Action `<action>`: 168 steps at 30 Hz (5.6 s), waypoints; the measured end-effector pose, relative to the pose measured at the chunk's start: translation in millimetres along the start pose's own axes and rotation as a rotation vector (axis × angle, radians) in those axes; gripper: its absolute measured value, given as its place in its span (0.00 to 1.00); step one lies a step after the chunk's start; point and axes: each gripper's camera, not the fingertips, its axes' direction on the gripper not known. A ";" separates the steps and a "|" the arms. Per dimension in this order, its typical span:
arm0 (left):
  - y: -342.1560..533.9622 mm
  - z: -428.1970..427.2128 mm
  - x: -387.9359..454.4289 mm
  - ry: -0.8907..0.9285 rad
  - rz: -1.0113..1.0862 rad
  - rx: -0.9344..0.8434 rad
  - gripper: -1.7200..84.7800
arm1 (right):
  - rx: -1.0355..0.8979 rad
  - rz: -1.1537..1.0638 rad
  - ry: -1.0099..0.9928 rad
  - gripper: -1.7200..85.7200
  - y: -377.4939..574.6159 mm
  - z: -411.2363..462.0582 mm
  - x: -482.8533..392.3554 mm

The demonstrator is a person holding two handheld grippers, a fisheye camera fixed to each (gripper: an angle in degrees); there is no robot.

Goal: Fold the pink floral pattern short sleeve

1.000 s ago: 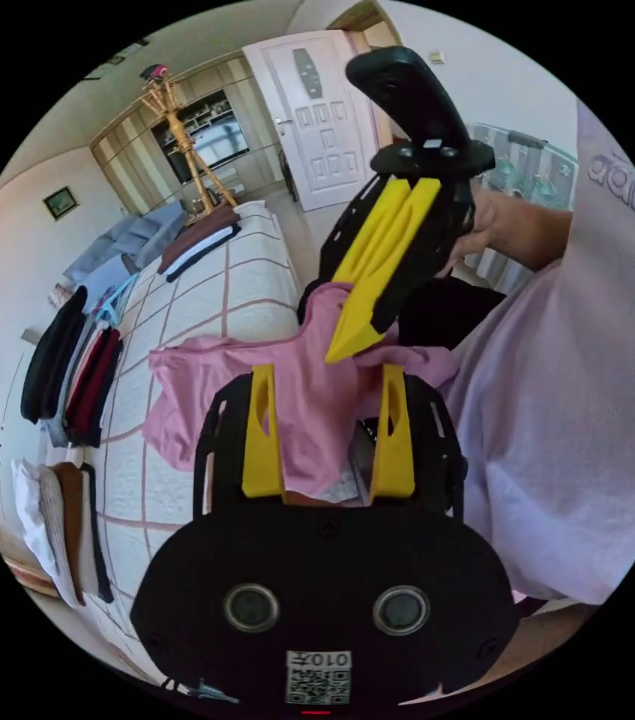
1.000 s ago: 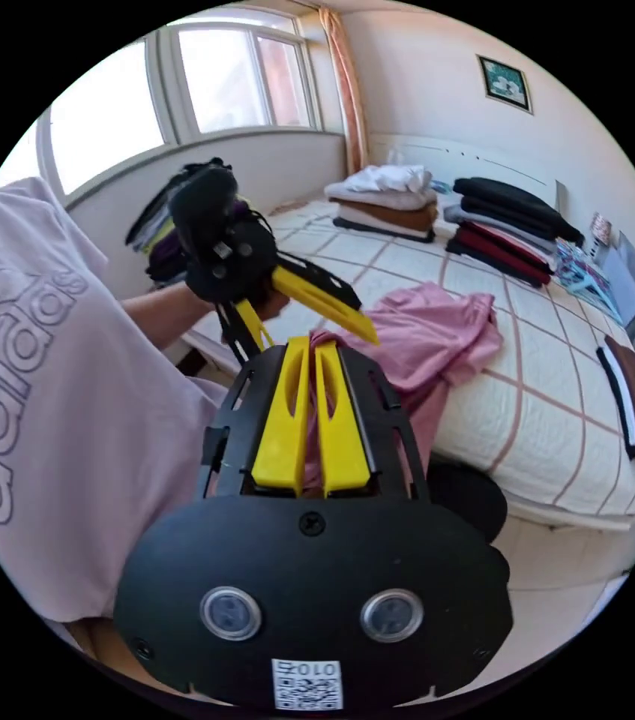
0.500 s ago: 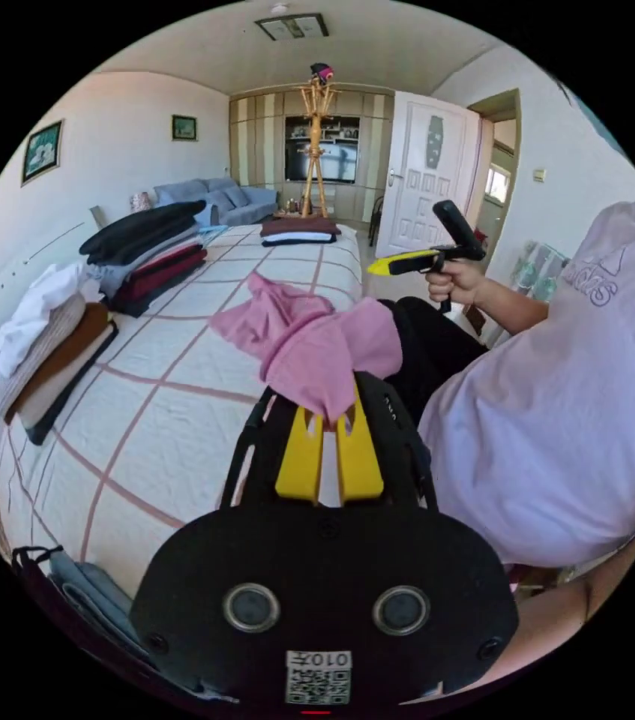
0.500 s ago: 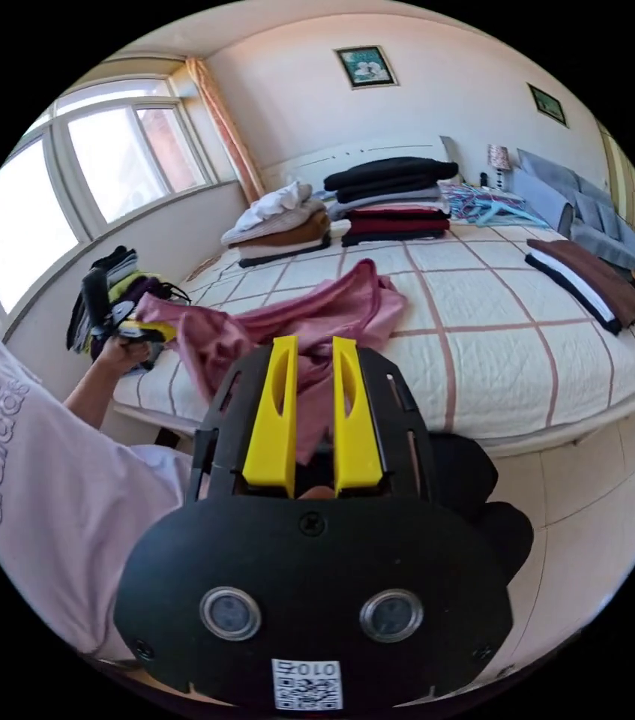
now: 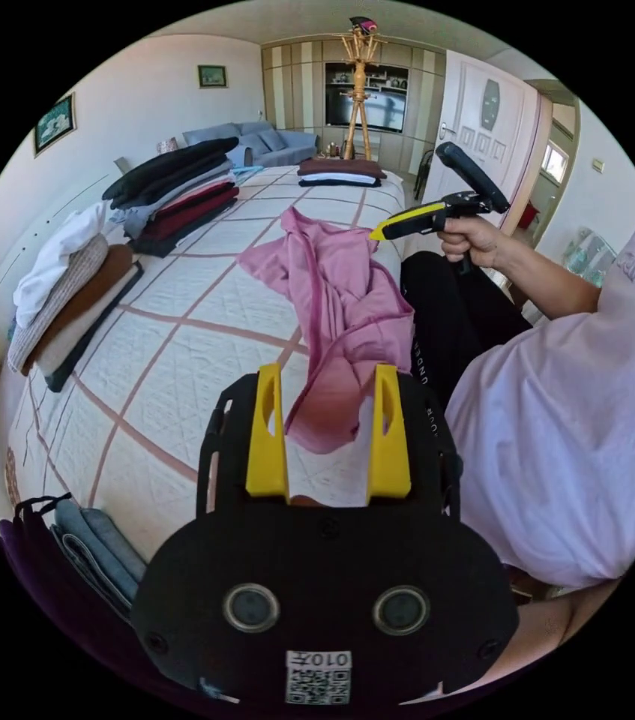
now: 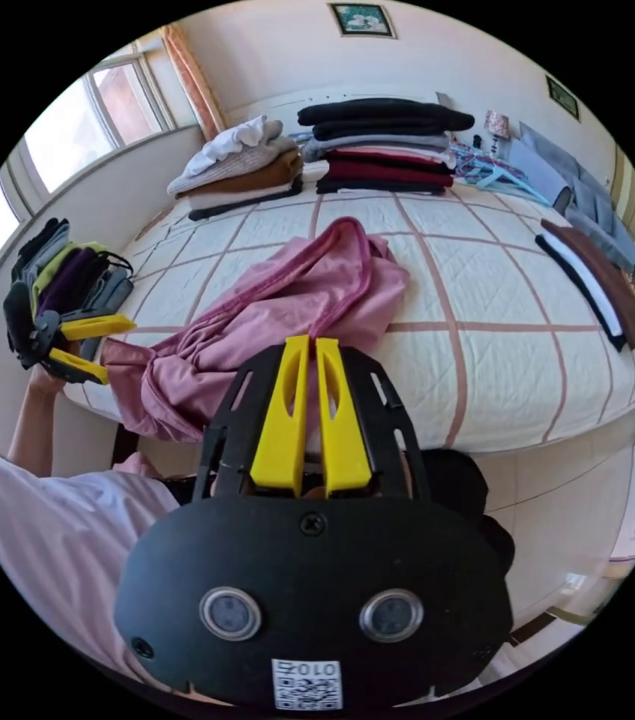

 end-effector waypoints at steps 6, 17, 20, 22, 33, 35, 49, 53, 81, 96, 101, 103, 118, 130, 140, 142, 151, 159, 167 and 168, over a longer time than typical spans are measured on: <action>-29.8 -22.8 9.9 0.001 0.053 0.145 0.21 | 0.050 -0.155 0.002 0.04 -36.2 -44.7 -43.1; -46.7 -27.6 -40.1 -0.147 -0.261 0.342 0.08 | 0.240 -0.459 -0.330 0.10 -83.0 -101.0 -75.1; -18.3 -51.8 -110.1 -0.205 -0.482 0.333 0.08 | 0.174 -0.288 -0.226 0.12 -68.9 -82.4 -25.0; -13.7 -62.0 -137.9 -0.220 -0.522 0.366 0.10 | 0.171 -0.239 -0.212 0.13 -57.6 -70.8 -12.4; -44.3 -14.2 -61.0 -0.219 -0.346 0.120 0.19 | 0.048 -0.425 -0.087 0.15 -70.7 -18.0 -80.3; -41.5 -12.1 -12.8 -0.182 -0.192 0.114 0.19 | 0.018 -0.442 -0.146 0.15 -71.7 -13.5 -89.1; -62.5 76.2 28.4 -0.178 -0.136 -0.053 0.06 | -0.215 -0.381 -0.293 0.07 -70.0 19.0 -64.0; -85.5 25.4 -21.2 -0.190 -0.136 0.098 0.05 | -0.100 -0.286 -0.417 0.06 -64.9 -26.4 -11.0; -102.0 82.7 104.6 0.009 -0.107 0.216 0.15 | 0.398 -0.292 -0.696 0.08 -0.7 -152.9 45.1; -16.1 -28.8 93.8 -0.318 -0.032 0.483 0.01 | 0.350 -0.731 -0.679 0.05 80.6 -115.9 -24.6; 19.5 -73.4 124.1 -0.434 0.116 0.489 0.01 | 0.356 -0.655 -0.530 0.08 71.1 -82.0 -33.5; 27.9 -77.6 136.0 -0.462 0.123 0.478 0.01 | 0.343 -0.687 -0.389 0.11 60.9 -57.6 -54.4; 69.0 -72.5 189.6 -0.506 0.114 0.468 0.01 | -0.011 -1.096 -0.266 0.18 -40.1 174.8 -179.2; 69.1 -47.1 176.6 -0.512 -0.056 0.497 0.01 | -0.127 -1.052 -0.349 0.05 29.2 224.7 -231.0; 31.4 -75.3 152.9 -0.595 -0.181 0.505 0.01 | 0.505 -0.587 0.088 0.04 91.4 -15.7 -162.9; 11.5 -93.8 167.9 -0.622 -0.105 0.544 0.01 | 0.656 -0.530 0.230 0.03 126.3 -95.1 -181.4; -58.9 -213.9 276.9 -0.710 0.251 0.738 0.01 | 1.057 -0.386 0.534 0.03 297.3 -286.6 -262.9; -71.8 -252.4 338.6 -0.707 0.398 0.814 0.01 | 1.076 -0.344 0.698 0.03 398.0 -327.1 -313.3; -114.1 -251.6 320.2 -0.565 0.448 0.784 0.01 | 1.057 -0.308 0.727 0.03 412.3 -333.8 -318.6; -130.0 -238.1 304.7 -0.523 0.431 0.740 0.01 | 1.027 -0.297 0.713 0.03 404.4 -325.0 -310.6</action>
